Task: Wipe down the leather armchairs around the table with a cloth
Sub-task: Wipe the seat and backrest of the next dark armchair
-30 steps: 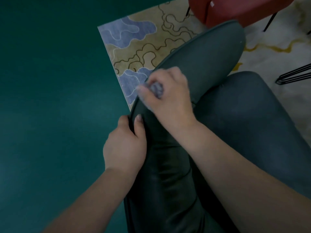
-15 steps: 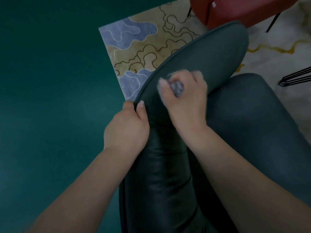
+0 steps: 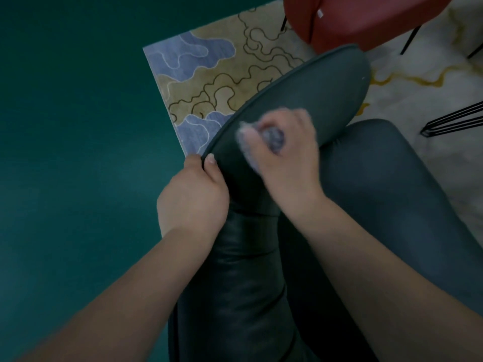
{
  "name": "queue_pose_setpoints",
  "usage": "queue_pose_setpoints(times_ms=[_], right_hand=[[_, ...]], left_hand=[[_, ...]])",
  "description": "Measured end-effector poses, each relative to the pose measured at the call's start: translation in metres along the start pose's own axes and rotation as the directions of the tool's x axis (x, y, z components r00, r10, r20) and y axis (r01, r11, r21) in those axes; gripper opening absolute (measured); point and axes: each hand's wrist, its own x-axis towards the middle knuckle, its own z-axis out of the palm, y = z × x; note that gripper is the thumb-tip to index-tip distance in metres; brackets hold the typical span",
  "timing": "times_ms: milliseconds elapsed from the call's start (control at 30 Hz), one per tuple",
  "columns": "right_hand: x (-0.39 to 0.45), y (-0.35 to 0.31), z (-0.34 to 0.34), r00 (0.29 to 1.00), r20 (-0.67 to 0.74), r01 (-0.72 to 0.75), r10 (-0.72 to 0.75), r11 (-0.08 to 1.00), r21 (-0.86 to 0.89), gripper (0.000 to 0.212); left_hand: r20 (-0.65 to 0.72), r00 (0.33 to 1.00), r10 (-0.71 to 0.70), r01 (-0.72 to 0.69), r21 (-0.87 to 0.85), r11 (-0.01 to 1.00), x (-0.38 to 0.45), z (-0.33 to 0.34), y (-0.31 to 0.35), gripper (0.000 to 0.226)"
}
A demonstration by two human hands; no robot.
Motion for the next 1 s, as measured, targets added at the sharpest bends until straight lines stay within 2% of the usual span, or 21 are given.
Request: queue_pose_setpoints(times_ms=[67,133,233,333,400,467,500,567,633,733,867,1000], right_hand=[[0.002,-0.017,0.019,0.977,0.145,0.172,-0.157,0.98,-0.1,0.02],[0.002,-0.014,0.029,0.954,0.205,0.259,-0.218,0.945,-0.199,0.021],[0.013,0.007,0.019,0.979,0.124,0.191,-0.164,0.95,-0.248,0.021],[0.023,0.032,-0.002,0.999,0.005,-0.049,0.052,0.974,-0.222,0.021],[0.021,0.036,-0.009,0.991,-0.053,-0.127,0.12,0.982,-0.141,0.02],[0.015,0.02,-0.004,0.997,-0.055,-0.049,0.046,0.997,-0.063,0.021],[0.012,0.01,0.003,1.0,-0.002,0.029,-0.029,0.999,-0.044,0.022],[0.007,-0.005,0.02,0.973,0.132,0.202,-0.189,0.975,-0.092,0.024],[0.014,-0.001,0.029,0.959,0.141,0.267,-0.245,0.949,-0.168,0.025],[0.034,0.016,0.029,0.976,0.062,0.215,-0.207,0.957,-0.193,0.025],[0.061,0.03,0.023,0.984,0.031,0.179,-0.177,0.941,-0.286,0.026],[0.096,0.045,0.008,0.995,-0.069,0.042,-0.071,0.935,-0.353,0.027]], left_hand=[[0.014,1.0,-0.022,0.022,-0.016,1.0,0.001,0.0,-0.002,0.028],[0.02,0.999,-0.03,0.03,-0.04,0.999,0.001,0.0,-0.003,0.027],[0.0,1.0,-0.016,0.016,-0.046,0.999,0.001,0.0,-0.003,0.024],[-0.001,1.0,-0.017,0.017,-0.048,0.999,0.001,0.0,-0.002,0.023],[-0.008,1.0,-0.015,0.015,-0.042,0.999,0.001,0.001,-0.002,0.022],[-0.007,1.0,-0.014,0.014,-0.038,0.999,0.0,0.001,-0.002,0.022],[-0.003,1.0,-0.014,0.014,-0.035,0.999,0.001,0.001,-0.002,0.022],[0.005,1.0,-0.024,0.024,-0.031,0.999,0.001,0.001,-0.003,0.022],[0.004,1.0,-0.027,0.027,-0.032,0.999,0.0,0.0,-0.002,0.022],[0.0,0.999,-0.034,0.034,-0.036,0.999,0.001,0.0,-0.002,0.022],[0.004,0.999,-0.034,0.034,-0.05,0.998,0.002,0.0,-0.001,0.024],[0.01,0.999,-0.036,0.036,-0.042,0.998,0.002,-0.001,-0.001,0.024]])
